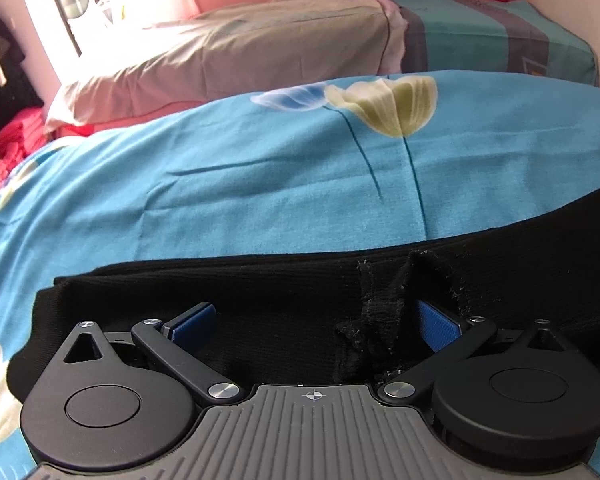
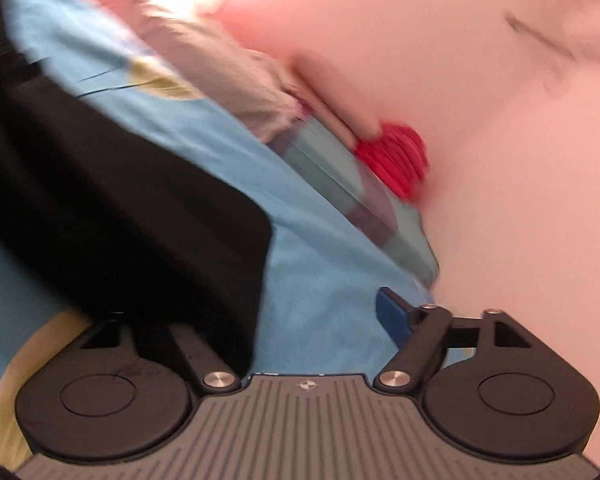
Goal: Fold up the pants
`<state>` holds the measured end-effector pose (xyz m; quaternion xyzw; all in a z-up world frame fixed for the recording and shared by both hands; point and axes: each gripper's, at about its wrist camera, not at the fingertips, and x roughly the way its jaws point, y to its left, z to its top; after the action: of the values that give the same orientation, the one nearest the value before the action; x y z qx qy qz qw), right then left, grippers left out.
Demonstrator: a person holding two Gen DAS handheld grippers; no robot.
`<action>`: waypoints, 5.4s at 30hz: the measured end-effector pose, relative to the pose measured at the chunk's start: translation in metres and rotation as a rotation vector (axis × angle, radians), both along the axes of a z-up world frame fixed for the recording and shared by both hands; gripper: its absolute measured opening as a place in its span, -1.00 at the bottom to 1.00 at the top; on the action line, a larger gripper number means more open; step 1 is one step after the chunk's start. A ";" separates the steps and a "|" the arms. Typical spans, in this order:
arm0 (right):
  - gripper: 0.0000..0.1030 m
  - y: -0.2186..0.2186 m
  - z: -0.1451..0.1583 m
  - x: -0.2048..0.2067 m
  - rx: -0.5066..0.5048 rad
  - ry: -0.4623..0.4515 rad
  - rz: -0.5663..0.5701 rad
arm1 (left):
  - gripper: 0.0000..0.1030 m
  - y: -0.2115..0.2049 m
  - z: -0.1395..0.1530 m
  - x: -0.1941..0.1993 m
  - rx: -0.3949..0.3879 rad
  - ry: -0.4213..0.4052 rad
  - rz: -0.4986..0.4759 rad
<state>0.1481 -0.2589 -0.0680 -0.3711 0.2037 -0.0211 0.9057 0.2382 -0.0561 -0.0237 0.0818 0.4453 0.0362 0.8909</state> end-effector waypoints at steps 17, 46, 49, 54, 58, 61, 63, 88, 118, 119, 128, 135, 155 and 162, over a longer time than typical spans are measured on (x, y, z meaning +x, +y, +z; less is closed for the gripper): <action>-0.17 0.032 0.089 -0.003 0.541 0.180 0.077 | 1.00 0.019 -0.001 0.009 -0.132 0.078 0.054; 0.32 0.137 0.043 0.014 0.154 0.314 0.209 | 1.00 0.093 0.033 0.009 -0.646 0.316 0.006; 0.31 0.137 0.051 0.017 0.174 0.299 0.197 | 1.00 0.111 0.034 0.002 -0.738 0.325 -0.056; 0.37 0.135 0.054 0.039 0.258 0.308 0.159 | 1.00 0.140 0.039 -0.021 -0.601 0.245 -0.030; 0.37 0.145 0.049 0.041 0.229 0.345 0.136 | 1.00 0.155 0.032 -0.032 -0.353 0.203 0.149; 0.38 0.150 0.060 0.030 0.206 0.289 0.121 | 1.00 0.170 0.025 -0.035 -0.301 0.215 0.235; 0.39 0.156 0.066 0.027 0.195 0.254 0.120 | 1.00 0.183 0.024 -0.039 -0.316 0.203 0.268; 0.71 0.427 0.017 -0.042 0.047 0.286 0.551 | 1.00 0.324 0.022 -0.182 -0.268 0.104 0.707; -0.53 0.294 0.158 0.095 0.776 0.679 0.340 | 1.00 0.140 0.008 -0.096 -0.541 0.100 0.285; -0.53 0.282 0.162 0.095 0.797 0.676 0.329 | 1.00 0.132 0.008 -0.091 -0.533 0.102 0.285; -0.54 0.163 0.179 0.091 0.906 0.609 0.257 | 1.00 0.100 0.002 -0.063 -0.501 0.151 0.338; -0.54 0.023 0.172 0.077 1.099 0.489 0.107 | 1.00 0.062 0.028 -0.073 -0.519 0.125 0.097; -0.13 -0.060 0.111 0.067 1.024 0.381 0.017 | 1.00 0.018 0.050 -0.024 -0.342 0.150 0.008; -1.00 -0.021 0.051 0.139 1.036 0.600 0.097 | 1.00 0.001 0.027 -0.028 -0.327 0.198 -0.017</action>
<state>0.2875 -0.2804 -0.0172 0.1202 0.4171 0.2281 0.8715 0.2099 -0.0556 0.0038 -0.0571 0.5299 -0.0526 0.8445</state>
